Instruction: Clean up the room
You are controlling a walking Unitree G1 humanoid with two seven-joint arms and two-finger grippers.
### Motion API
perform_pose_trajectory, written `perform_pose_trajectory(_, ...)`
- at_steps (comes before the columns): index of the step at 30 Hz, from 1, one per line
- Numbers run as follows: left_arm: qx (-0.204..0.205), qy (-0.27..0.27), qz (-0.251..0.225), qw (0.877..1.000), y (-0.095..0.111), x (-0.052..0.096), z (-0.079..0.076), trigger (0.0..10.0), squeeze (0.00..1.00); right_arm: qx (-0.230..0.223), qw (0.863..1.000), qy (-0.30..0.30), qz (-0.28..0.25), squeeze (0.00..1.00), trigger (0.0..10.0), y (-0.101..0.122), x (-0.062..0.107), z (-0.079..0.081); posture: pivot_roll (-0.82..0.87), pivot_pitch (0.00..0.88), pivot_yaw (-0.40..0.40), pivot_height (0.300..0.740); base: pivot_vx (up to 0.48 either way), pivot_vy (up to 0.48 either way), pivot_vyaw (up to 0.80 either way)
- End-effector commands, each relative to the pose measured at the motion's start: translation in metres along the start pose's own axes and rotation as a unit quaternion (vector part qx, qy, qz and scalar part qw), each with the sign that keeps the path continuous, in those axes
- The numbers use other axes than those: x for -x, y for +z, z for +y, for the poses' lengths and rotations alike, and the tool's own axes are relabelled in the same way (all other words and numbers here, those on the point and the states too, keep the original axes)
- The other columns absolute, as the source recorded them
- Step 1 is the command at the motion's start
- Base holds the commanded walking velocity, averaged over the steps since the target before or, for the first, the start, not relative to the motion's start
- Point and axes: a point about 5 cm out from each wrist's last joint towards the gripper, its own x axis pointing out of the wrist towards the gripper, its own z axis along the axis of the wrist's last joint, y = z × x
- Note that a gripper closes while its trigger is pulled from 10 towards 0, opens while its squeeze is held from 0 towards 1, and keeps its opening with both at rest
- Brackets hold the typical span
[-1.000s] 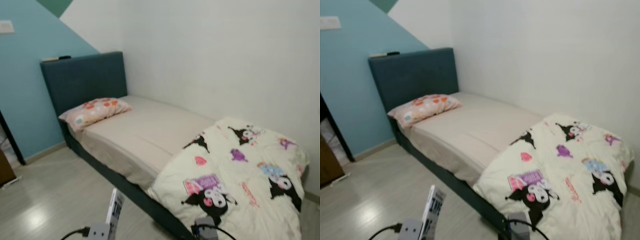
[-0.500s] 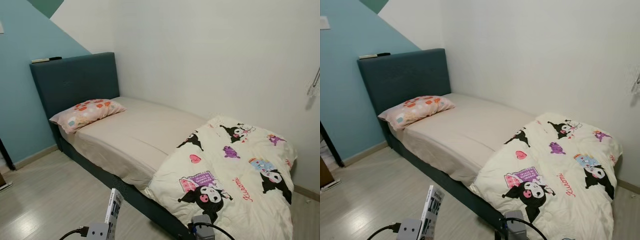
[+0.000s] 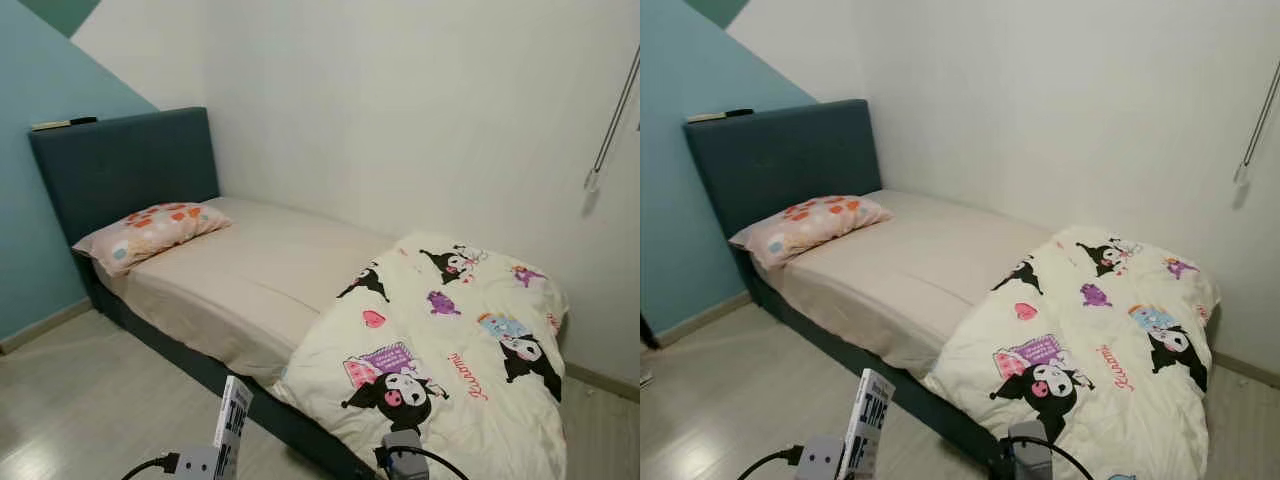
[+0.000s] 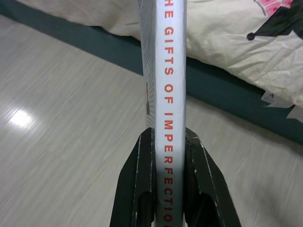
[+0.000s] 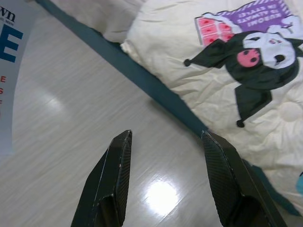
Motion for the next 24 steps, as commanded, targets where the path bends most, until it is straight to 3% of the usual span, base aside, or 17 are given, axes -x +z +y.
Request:
perform_pose_trajectory(1, 0.004, 0.003, -0.024, 1.000, 0.0070, 0.0000, 0.0015, 10.0, 0.00, -0.006, 1.000, 0.000, 0.009, 0.00, 10.0, -0.0057, 0.0023, 0.0008, 0.02, 0.095, -0.002, 0.740, 0.368, 0.000, 0.00)
perform_pose_trajectory(24, 0.005, 0.007, -0.025, 1.000, 0.0067, 0.0012, 0.0058, 10.0, 0.00, 0.017, 1.000, 0.017, 0.013, 0.00, 10.0, -0.0047, 0.0006, 0.0057, 0.02, 0.081, -0.008, 0.740, 0.357, 0.000, 0.00)
